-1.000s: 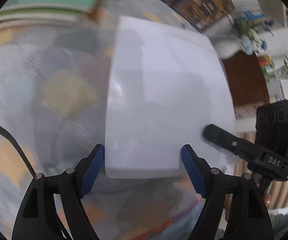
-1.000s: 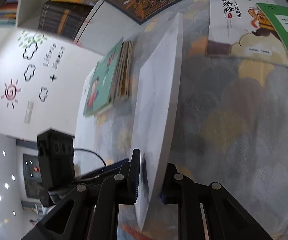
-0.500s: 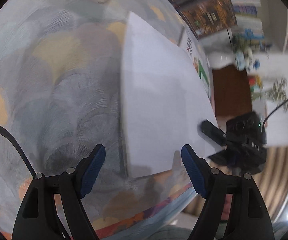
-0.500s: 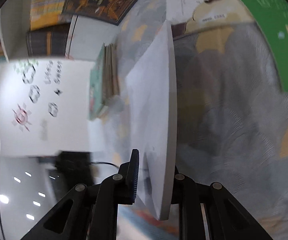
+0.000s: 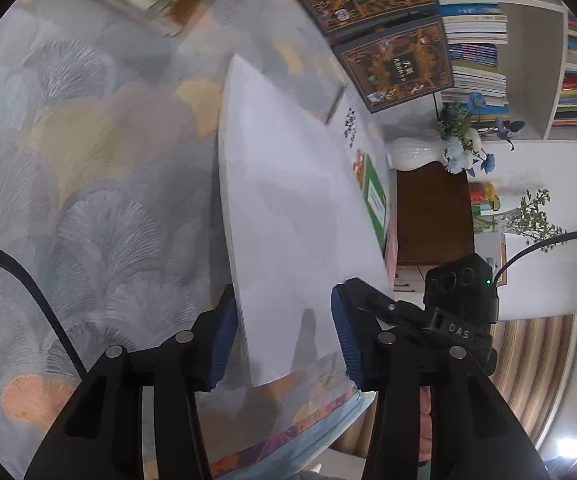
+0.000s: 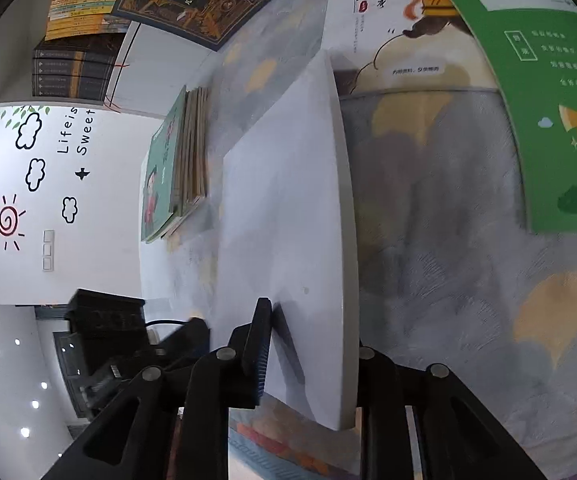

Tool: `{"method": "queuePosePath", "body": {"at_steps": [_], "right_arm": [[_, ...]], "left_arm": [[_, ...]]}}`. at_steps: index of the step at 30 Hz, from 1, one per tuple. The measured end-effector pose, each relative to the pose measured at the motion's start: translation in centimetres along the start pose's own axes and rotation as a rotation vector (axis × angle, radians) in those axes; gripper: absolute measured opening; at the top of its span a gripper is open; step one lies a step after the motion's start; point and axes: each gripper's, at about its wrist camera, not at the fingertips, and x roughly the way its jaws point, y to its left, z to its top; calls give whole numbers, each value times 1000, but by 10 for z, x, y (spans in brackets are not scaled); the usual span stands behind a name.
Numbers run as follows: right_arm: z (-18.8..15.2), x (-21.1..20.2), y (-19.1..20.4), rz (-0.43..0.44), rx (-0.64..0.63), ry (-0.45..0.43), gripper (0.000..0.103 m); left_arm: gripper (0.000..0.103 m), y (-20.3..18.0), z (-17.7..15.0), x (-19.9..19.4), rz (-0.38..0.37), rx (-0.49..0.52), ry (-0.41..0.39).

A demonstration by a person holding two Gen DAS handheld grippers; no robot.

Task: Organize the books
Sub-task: 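Lower the white booklet onto the carpet and open the right gripper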

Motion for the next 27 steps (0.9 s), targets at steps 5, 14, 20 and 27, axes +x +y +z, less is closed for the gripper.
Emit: {"method": "queuePosePath", "body": {"at_steps": [5, 14, 20, 27], "right_arm": [[3, -8, -3, 8, -3, -36, 25], [0, -7, -3, -53, -15, -60, 25], [-9, -25, 36, -159, -218, -181, 25], [-33, -29, 107, -442, -625, -277, 24]], "left_arm": [[42, 8, 4, 5, -51, -62, -6], [42, -17, 1, 23, 28, 24, 1], [42, -26, 2, 28, 45, 84, 36], [44, -31, -2, 24, -4, 87, 41]]}}
